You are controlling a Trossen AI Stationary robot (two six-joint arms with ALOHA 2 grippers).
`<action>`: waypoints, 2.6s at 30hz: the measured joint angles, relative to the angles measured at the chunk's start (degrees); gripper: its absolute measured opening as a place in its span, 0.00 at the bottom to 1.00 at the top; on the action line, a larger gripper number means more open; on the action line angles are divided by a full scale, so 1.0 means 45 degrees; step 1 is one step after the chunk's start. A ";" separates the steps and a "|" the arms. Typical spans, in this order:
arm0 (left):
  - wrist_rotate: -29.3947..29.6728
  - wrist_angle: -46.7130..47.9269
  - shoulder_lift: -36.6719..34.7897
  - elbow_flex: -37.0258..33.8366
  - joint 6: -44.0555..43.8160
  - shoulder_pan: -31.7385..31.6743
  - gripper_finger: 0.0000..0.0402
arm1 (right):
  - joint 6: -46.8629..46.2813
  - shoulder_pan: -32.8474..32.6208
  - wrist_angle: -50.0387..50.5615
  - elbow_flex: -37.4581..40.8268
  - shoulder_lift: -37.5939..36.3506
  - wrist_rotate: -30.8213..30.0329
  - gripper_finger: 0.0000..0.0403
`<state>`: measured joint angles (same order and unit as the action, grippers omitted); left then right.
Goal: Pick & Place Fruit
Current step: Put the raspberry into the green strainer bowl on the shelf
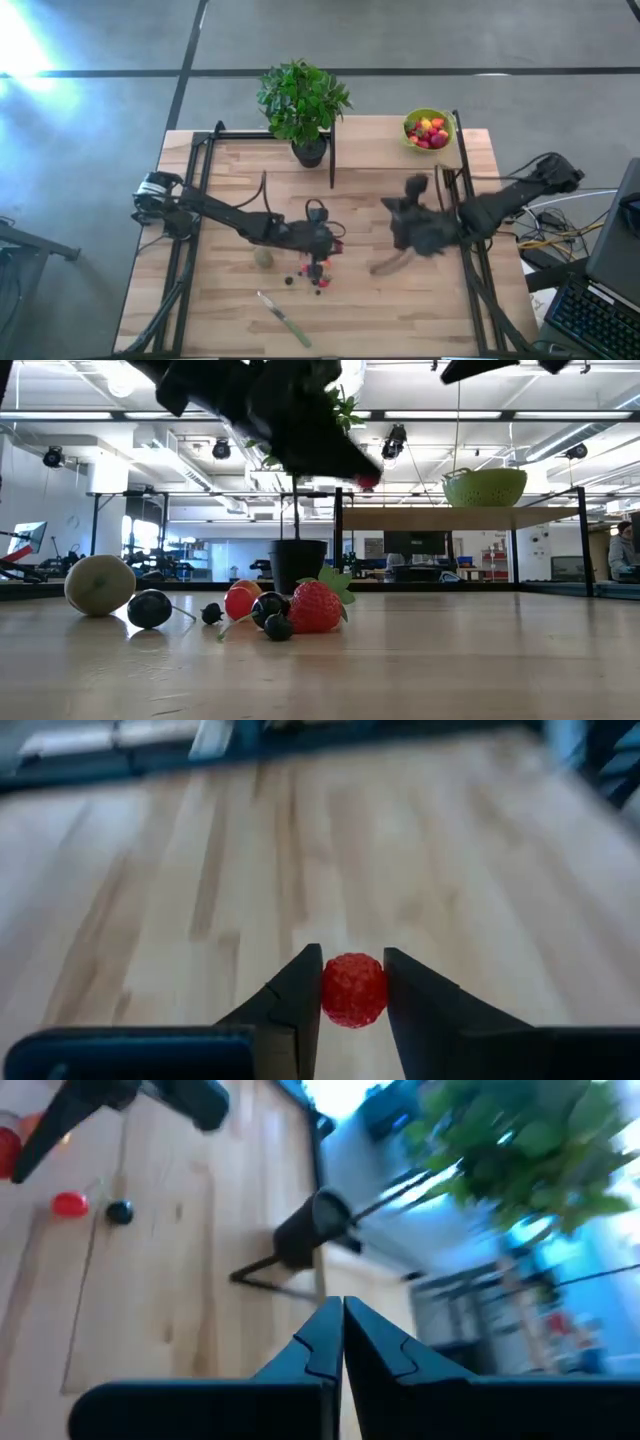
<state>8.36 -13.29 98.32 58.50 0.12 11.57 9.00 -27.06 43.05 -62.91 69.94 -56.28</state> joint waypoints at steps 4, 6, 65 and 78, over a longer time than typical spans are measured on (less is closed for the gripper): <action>-0.1459 -0.1844 0.0000 0.0000 0.0037 -0.0217 0.23 | 0.0099 -0.1501 -0.1554 0.1204 0.0003 -0.1201 0.02; -0.2031 -0.2753 0.0000 0.0000 0.0029 -0.0340 0.23 | -0.0047 -0.1906 -0.2022 0.1592 0.0003 -0.1196 0.02; -0.2752 -0.8287 0.0000 -0.0001 -0.2810 -0.1146 0.25 | 0.8333 -0.1435 -1.0102 0.1955 0.1907 -0.0095 0.44; -0.2756 -0.8279 0.0000 0.0000 -0.2743 -0.1161 0.25 | 0.8034 -0.1440 -1.0123 0.1952 0.1902 -0.0092 0.28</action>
<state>-4.04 -50.54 98.32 58.50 -12.23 6.35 45.16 -33.54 -2.50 -54.13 78.50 -56.69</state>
